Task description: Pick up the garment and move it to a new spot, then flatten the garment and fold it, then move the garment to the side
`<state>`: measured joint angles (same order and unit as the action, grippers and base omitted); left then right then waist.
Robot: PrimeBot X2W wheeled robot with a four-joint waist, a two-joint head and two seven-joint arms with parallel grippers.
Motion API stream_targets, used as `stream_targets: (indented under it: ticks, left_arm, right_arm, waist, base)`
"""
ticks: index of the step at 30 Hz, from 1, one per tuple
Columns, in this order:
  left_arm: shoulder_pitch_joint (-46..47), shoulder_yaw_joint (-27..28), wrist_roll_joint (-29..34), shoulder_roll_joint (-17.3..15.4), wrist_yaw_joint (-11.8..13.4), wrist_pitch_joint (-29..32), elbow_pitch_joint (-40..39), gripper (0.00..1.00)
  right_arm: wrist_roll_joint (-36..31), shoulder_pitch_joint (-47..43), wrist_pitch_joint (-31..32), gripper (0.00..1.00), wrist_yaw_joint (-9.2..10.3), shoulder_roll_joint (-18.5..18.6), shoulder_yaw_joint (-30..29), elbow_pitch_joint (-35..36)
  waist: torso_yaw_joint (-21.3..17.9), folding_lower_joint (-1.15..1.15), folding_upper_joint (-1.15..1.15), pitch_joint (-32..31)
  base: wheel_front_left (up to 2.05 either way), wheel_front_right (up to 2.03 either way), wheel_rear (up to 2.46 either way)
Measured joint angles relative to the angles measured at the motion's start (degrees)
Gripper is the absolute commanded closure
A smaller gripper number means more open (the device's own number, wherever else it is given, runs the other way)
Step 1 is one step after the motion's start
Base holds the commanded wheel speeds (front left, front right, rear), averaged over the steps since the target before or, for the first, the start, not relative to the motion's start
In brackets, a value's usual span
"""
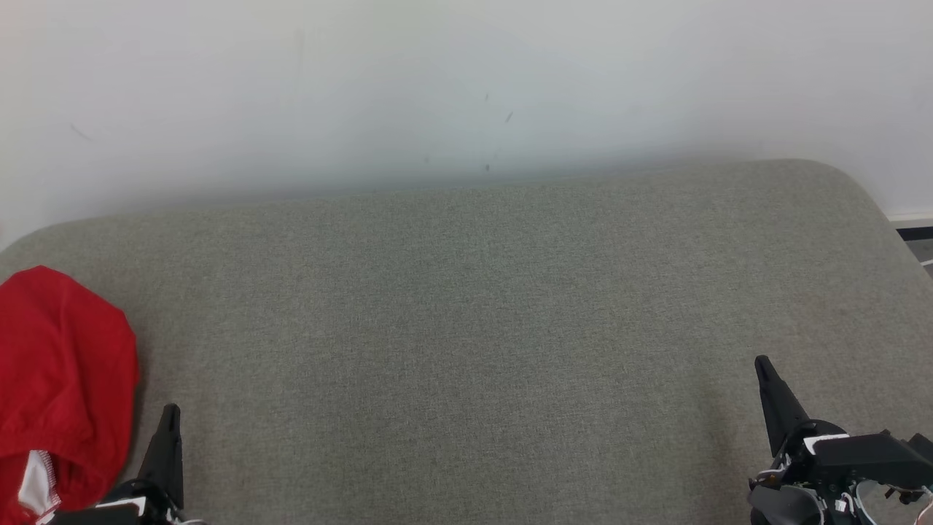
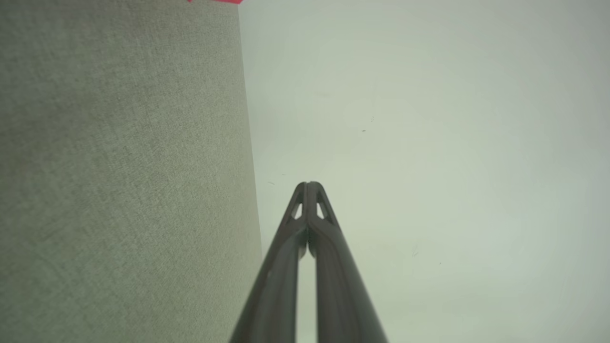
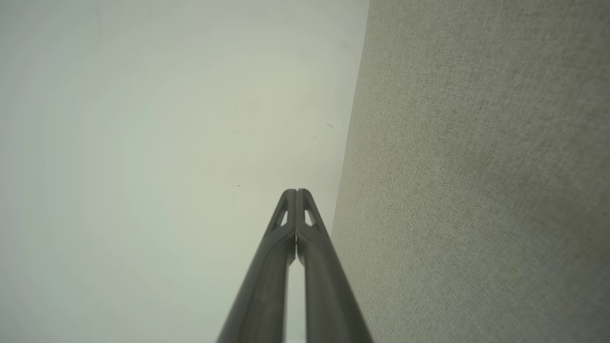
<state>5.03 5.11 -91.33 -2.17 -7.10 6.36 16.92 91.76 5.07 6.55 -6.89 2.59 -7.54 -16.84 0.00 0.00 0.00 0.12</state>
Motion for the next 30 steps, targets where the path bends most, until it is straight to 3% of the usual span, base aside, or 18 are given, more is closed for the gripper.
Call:
stream_targets:
  ticks: [20, 21, 22, 23, 30]
  left_arm:
    - [0.0, 0.0, 0.0, 0.0, 0.0, 0.0, 0.0, 1.0]
    - [-0.1, -0.1, 0.0, 0.1, 0.0, 0.0, 0.4, 0.0]
    - [-0.4, -0.2, 0.0, 0.3, 0.1, 0.0, 1.0, 1.0]
    - [-0.9, -0.2, 0.0, 0.5, 0.1, 0.0, 1.4, 0.0]
    - [-2.3, -0.7, 0.1, 0.8, 0.1, -0.9, 2.4, 0.0]
  right_arm:
    - [0.0, 0.0, 0.0, 1.0, 0.0, 0.0, 0.0, 0.0]
    - [0.0, -0.1, 0.0, 0.0, 0.02, -0.1, 0.1, -0.3]
    - [0.0, -0.4, 0.0, 1.0, 0.09, -0.2, 0.1, -0.9]
    - [0.0, -1.0, 0.0, 0.0, 0.09, -0.3, 0.1, -1.5]
    - [-0.5, -2.3, -1.0, 0.0, 0.18, -0.7, 1.2, -2.5]
  waist:
    - [0.0, 0.0, 0.0, 0.0]
    - [0.0, 0.0, 0.0, 0.0]
    - [0.0, 0.0, 0.0, 0.0]
    - [0.0, 0.0, 0.0, 0.0]
    - [0.0, 0.0, 0.0, 0.0]
  base:
    - [0.0, 0.0, 0.0]
    - [0.0, 0.0, 0.0]
    - [0.0, 0.0, 0.0]
    - [0.0, 0.0, 0.0]
    - [0.0, 0.0, 0.0]
